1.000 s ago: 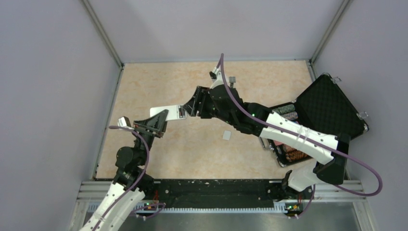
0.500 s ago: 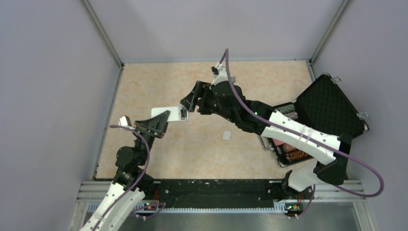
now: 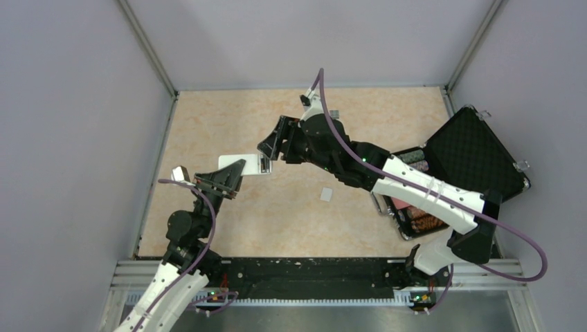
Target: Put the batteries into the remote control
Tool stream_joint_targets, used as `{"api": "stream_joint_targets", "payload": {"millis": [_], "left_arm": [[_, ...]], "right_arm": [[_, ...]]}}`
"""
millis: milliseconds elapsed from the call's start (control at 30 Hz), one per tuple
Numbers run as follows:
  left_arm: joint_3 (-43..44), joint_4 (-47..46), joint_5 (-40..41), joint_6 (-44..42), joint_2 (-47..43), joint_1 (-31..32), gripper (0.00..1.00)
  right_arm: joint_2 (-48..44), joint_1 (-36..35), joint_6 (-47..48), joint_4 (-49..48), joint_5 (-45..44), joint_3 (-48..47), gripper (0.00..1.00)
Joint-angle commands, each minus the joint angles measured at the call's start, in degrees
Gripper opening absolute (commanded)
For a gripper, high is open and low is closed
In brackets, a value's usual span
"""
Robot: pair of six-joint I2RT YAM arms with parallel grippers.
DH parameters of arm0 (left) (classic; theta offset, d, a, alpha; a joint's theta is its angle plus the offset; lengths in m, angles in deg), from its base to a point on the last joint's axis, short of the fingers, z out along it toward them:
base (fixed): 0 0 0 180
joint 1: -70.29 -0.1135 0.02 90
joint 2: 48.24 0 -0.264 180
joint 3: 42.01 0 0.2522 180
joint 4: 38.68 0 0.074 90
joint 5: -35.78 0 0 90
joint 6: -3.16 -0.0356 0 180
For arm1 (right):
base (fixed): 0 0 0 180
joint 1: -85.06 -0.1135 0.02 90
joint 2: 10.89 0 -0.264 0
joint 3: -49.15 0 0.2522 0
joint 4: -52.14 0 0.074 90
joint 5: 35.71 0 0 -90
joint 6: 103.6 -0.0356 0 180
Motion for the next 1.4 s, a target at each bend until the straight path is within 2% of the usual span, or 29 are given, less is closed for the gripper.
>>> {"api": "stream_joint_targets", "payload": {"millis": [0,200,567,1033,1367], "left_arm": [[1.98,-3.62,0.03,-0.33,-0.11,-0.06,0.00],[1.81,-4.43,0.32,-0.11,0.01,0.02,0.00],[1.37,-4.90,0.85,0.23,-0.17,0.00,0.00],[1.06,-5.65,1.29,0.42,-0.15,-0.01,0.00],[0.67,-5.61,2.92,1.09,-0.68,-0.01,0.00]], "right_arm": [[0.22,0.49,-0.18,-0.96,1.47,-1.33,0.63],[0.40,0.46,-0.38,-0.18,1.60,-1.23,0.61],[0.95,0.59,-0.78,0.50,2.13,-1.16,0.49],[1.71,1.15,-1.35,0.69,5.04,-0.73,0.46],[-1.02,1.16,-1.15,-0.82,6.00,2.65,0.43]]}}
